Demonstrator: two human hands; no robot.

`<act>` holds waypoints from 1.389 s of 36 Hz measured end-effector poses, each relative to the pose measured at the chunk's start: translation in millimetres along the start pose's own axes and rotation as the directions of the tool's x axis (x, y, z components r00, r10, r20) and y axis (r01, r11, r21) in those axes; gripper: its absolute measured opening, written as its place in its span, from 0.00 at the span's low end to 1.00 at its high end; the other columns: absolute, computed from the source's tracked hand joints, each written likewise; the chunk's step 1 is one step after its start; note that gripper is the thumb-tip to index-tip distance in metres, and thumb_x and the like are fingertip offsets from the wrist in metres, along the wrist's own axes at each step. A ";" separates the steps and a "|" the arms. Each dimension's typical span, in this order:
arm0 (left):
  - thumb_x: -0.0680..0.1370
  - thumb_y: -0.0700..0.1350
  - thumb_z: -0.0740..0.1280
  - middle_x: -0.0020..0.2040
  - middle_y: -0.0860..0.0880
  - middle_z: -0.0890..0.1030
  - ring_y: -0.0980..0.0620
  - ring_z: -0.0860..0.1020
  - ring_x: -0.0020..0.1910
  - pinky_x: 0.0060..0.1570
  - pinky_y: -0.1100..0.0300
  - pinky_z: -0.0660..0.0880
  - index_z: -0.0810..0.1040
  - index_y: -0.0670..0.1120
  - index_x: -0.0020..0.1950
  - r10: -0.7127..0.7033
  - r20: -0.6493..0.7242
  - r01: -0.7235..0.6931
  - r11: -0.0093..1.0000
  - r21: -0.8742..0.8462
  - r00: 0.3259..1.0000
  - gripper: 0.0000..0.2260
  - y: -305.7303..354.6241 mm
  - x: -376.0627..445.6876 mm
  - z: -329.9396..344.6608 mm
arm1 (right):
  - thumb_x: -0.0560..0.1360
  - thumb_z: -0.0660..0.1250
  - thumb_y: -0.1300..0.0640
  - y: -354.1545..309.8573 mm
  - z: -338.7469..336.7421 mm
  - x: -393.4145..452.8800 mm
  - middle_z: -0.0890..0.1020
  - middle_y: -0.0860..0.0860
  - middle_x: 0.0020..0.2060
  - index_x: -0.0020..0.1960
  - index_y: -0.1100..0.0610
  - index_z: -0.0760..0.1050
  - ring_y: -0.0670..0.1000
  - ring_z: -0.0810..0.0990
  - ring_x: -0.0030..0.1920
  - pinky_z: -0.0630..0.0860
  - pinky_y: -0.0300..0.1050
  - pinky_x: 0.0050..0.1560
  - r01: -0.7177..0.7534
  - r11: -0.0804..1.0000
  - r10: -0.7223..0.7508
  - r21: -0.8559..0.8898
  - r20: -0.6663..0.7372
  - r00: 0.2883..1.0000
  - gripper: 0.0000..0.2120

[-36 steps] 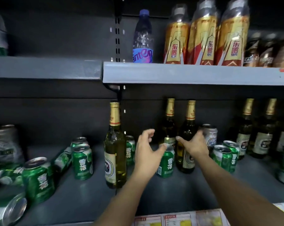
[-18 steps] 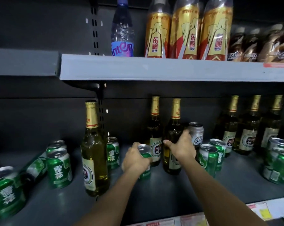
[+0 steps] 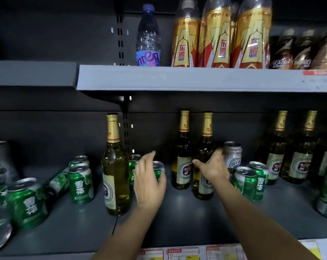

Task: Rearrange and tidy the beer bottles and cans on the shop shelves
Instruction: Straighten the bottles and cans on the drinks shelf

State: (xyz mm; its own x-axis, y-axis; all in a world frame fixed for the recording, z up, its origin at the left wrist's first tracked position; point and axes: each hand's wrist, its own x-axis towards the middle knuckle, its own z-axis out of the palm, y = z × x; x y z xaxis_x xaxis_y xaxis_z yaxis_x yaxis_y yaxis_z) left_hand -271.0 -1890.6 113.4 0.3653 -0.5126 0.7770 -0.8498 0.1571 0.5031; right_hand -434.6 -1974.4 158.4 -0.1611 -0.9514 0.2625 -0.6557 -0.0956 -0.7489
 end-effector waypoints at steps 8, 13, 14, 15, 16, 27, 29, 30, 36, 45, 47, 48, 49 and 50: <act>0.70 0.54 0.72 0.68 0.43 0.68 0.44 0.64 0.69 0.69 0.46 0.58 0.64 0.44 0.72 -0.316 -0.438 0.264 0.948 -0.176 0.842 0.34 -15.3 11.7 -49.6 | 0.70 0.74 0.43 -7.2 -2.9 -13.1 0.74 0.58 0.62 0.63 0.60 0.61 0.62 0.76 0.60 0.72 0.52 0.50 -0.006 0.999 0.003 -0.042 -0.066 0.998 0.34; 0.65 0.61 0.75 0.75 0.42 0.62 0.41 0.61 0.74 0.70 0.41 0.60 0.54 0.46 0.77 -0.571 -0.116 0.557 0.820 -0.132 0.813 0.49 -44.5 21.9 -64.3 | 0.69 0.73 0.43 -12.0 -0.6 -29.4 0.74 0.58 0.60 0.62 0.60 0.61 0.63 0.77 0.57 0.71 0.52 0.47 0.007 0.998 -0.013 -0.057 -0.107 0.994 0.34; 0.65 0.62 0.76 0.75 0.43 0.63 0.41 0.63 0.73 0.69 0.41 0.63 0.53 0.47 0.77 -0.599 -0.056 0.588 0.796 -0.141 0.799 0.50 -48.3 23.3 -66.1 | 0.69 0.74 0.43 -12.3 -0.4 -31.9 0.74 0.58 0.61 0.62 0.60 0.61 0.63 0.77 0.57 0.71 0.51 0.47 0.013 0.998 -0.019 -0.064 -0.106 0.994 0.34; 0.65 0.61 0.76 0.74 0.44 0.66 0.41 0.66 0.71 0.66 0.44 0.66 0.54 0.48 0.77 -0.617 0.007 0.610 0.777 -0.156 0.787 0.49 -50.9 25.0 -67.5 | 0.69 0.74 0.43 -12.7 -0.6 -34.0 0.74 0.58 0.61 0.63 0.60 0.60 0.63 0.77 0.57 0.71 0.52 0.47 0.017 0.998 -0.024 -0.067 -0.106 0.994 0.35; 0.65 0.60 0.76 0.71 0.44 0.69 0.42 0.69 0.69 0.63 0.47 0.69 0.57 0.48 0.76 -0.624 0.063 0.625 0.762 -0.170 0.778 0.46 -52.7 27.1 -68.4 | 0.69 0.74 0.43 -12.9 -1.2 -35.6 0.73 0.58 0.61 0.64 0.60 0.60 0.63 0.77 0.57 0.71 0.52 0.47 0.018 0.998 -0.025 -0.066 -0.106 0.994 0.35; 0.63 0.62 0.75 0.56 0.52 0.78 0.45 0.78 0.53 0.47 0.53 0.71 0.68 0.54 0.62 -0.557 -0.046 0.545 0.823 -0.160 0.829 0.32 -31.0 1.2 -75.9 | 0.66 0.74 0.40 -3.9 -8.2 -62.3 0.75 0.56 0.60 0.62 0.57 0.62 0.63 0.78 0.55 0.72 0.52 0.47 -0.021 1.000 0.026 0.021 -0.272 0.962 0.36; 0.63 0.63 0.75 0.57 0.52 0.77 0.45 0.77 0.54 0.49 0.51 0.71 0.68 0.54 0.62 -0.525 -0.043 0.512 0.843 -0.165 0.850 0.32 -20.9 -6.5 -75.6 | 0.66 0.74 0.39 -2.4 -12.2 -69.8 0.76 0.56 0.59 0.63 0.56 0.62 0.62 0.78 0.55 0.73 0.53 0.48 -0.005 1.000 0.012 0.023 -0.315 0.949 0.36; 0.63 0.63 0.75 0.57 0.52 0.76 0.45 0.76 0.55 0.50 0.51 0.71 0.68 0.53 0.62 -0.503 -0.042 0.490 0.854 -0.174 0.863 0.32 -15.5 -9.6 -75.1 | 0.66 0.74 0.39 -1.7 -14.8 -73.4 0.76 0.56 0.59 0.63 0.56 0.62 0.62 0.78 0.55 0.73 0.52 0.48 0.011 1.000 -0.003 0.020 -0.335 0.942 0.36; 0.62 0.62 0.75 0.55 0.50 0.77 0.44 0.76 0.55 0.50 0.51 0.72 0.69 0.52 0.58 -0.408 0.007 0.394 0.875 -0.283 0.913 0.30 25.9 -18.3 -71.6 | 0.65 0.71 0.34 2.8 -42.8 -85.0 0.77 0.52 0.53 0.59 0.52 0.64 0.60 0.79 0.54 0.73 0.50 0.46 0.133 0.991 -0.126 -0.012 -0.416 0.900 0.33; 0.63 0.59 0.77 0.53 0.49 0.79 0.45 0.77 0.53 0.47 0.55 0.70 0.70 0.51 0.57 -0.223 0.155 0.269 0.863 -0.428 0.962 0.28 140.9 -47.0 -26.7 | 0.64 0.66 0.30 63.9 -138.3 -87.7 0.78 0.49 0.52 0.60 0.50 0.66 0.56 0.79 0.53 0.74 0.49 0.45 0.115 0.993 -0.088 0.013 -0.557 0.826 0.34; 0.63 0.58 0.77 0.53 0.50 0.79 0.45 0.78 0.53 0.46 0.56 0.70 0.71 0.51 0.57 -0.209 0.177 0.269 0.844 -0.465 0.962 0.28 164.7 -56.7 -12.3 | 0.64 0.66 0.29 85.3 -161.8 -88.2 0.78 0.49 0.52 0.61 0.51 0.65 0.56 0.79 0.52 0.74 0.49 0.44 0.105 0.994 -0.106 -0.034 -0.570 0.815 0.35; 0.63 0.59 0.77 0.52 0.50 0.79 0.45 0.78 0.52 0.46 0.56 0.70 0.71 0.51 0.56 -0.204 0.185 0.269 0.833 -0.484 0.961 0.28 181.4 -64.1 -3.1 | 0.64 0.65 0.28 100.4 -178.0 -88.8 0.78 0.49 0.51 0.61 0.50 0.65 0.56 0.79 0.51 0.75 0.49 0.44 0.093 0.994 -0.111 -0.060 -0.576 0.810 0.36; 0.62 0.59 0.77 0.52 0.51 0.79 0.46 0.78 0.52 0.46 0.56 0.71 0.71 0.52 0.56 -0.200 0.196 0.273 0.824 -0.497 0.960 0.28 198.6 -72.0 5.2 | 0.64 0.64 0.27 114.8 -194.4 -90.3 0.78 0.48 0.49 0.59 0.50 0.65 0.56 0.79 0.49 0.75 0.49 0.43 0.082 0.993 -0.113 -0.081 -0.579 0.807 0.35; 0.62 0.60 0.76 0.52 0.51 0.79 0.46 0.78 0.52 0.47 0.55 0.71 0.70 0.52 0.55 -0.199 0.217 0.285 0.814 -0.507 0.956 0.28 216.1 -80.2 13.6 | 0.64 0.65 0.28 129.7 -211.2 -91.2 0.78 0.48 0.48 0.57 0.50 0.65 0.55 0.79 0.48 0.74 0.48 0.42 0.070 0.993 -0.115 -0.099 -0.583 0.804 0.33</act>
State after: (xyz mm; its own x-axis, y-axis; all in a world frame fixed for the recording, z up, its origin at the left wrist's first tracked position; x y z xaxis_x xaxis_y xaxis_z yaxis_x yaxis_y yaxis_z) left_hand -489.1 -1827.0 154.7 0.4360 -0.7043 0.5602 -0.3951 0.4095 0.8223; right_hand -660.7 -1838.3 165.8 -0.4840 -0.5832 0.6524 -0.7355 -0.1329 -0.6644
